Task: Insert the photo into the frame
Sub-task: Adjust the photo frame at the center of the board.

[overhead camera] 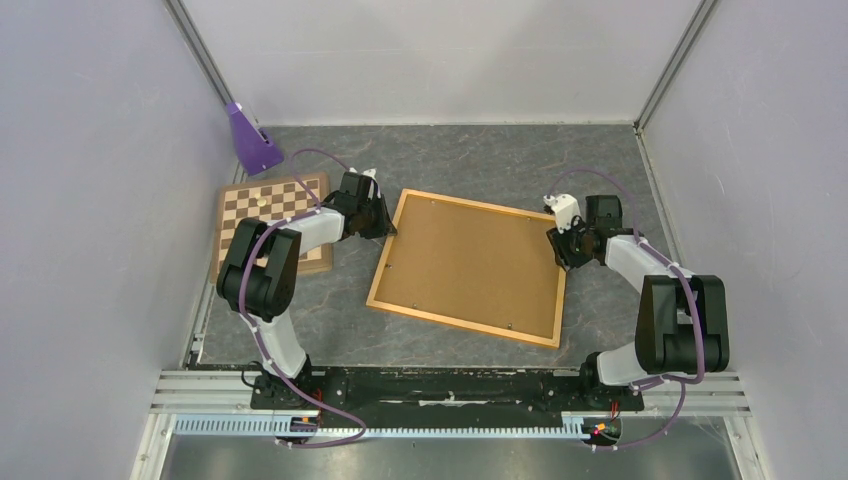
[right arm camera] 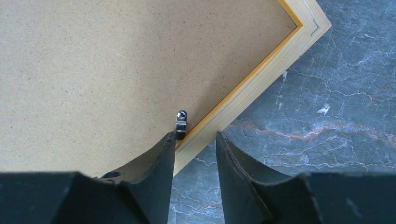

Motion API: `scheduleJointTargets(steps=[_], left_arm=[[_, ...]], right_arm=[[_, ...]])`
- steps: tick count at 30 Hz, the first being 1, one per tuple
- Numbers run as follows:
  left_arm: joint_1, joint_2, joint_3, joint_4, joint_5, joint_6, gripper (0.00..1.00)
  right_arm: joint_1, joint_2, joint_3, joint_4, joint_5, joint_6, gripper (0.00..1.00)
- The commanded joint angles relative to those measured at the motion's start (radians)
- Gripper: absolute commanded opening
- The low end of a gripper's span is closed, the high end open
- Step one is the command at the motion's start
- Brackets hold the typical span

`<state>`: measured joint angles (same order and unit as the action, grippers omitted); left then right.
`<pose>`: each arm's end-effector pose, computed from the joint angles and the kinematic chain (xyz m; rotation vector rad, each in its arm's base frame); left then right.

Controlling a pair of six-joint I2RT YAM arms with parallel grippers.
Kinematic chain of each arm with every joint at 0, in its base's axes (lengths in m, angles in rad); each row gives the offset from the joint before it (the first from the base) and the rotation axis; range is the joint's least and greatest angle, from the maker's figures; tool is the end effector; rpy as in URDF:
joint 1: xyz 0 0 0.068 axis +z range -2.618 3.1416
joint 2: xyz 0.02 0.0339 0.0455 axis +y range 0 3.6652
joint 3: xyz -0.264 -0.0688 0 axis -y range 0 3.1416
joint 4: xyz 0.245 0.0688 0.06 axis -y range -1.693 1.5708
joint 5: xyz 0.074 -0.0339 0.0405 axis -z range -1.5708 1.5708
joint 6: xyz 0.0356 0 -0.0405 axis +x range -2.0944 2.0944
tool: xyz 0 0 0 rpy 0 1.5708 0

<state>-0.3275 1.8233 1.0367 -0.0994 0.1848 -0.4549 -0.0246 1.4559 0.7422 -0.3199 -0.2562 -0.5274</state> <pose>0.3486 -0.1253 0.1536 -0.0774 2.5202 -0.5584 0.2698 0.0024 0.1676 -0.7234 2.4523 0.1250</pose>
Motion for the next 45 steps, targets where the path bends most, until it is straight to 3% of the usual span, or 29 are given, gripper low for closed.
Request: scheduleJointTargets(steps=[1,17,30,33,38,45], left_arm=[[-0.024,0.050,-0.005,-0.074,0.026,0.004,0.02],[-0.024,0.050,-0.003,-0.075,0.035,0.009,0.02],[-0.029,0.050,-0.003,-0.074,0.038,0.019,0.02],[-0.029,0.053,-0.001,-0.074,0.041,0.019,0.02],[-0.032,0.052,0.000,-0.077,0.042,0.019,0.02],[-0.033,0.052,-0.001,-0.076,0.049,0.019,0.02]], right_arm=[[0.001,-0.007,-0.006,-0.013,-0.018,0.027,0.38],[0.001,0.076,-0.003,0.024,0.016,0.044,0.23],[0.003,0.037,-0.063,0.079,0.043,0.049,0.14],[0.003,0.030,-0.065,0.081,0.020,0.052,0.17],[0.003,0.030,-0.057,0.071,-0.016,0.059,0.31],[0.003,0.057,-0.030,0.042,-0.034,0.098,0.39]])
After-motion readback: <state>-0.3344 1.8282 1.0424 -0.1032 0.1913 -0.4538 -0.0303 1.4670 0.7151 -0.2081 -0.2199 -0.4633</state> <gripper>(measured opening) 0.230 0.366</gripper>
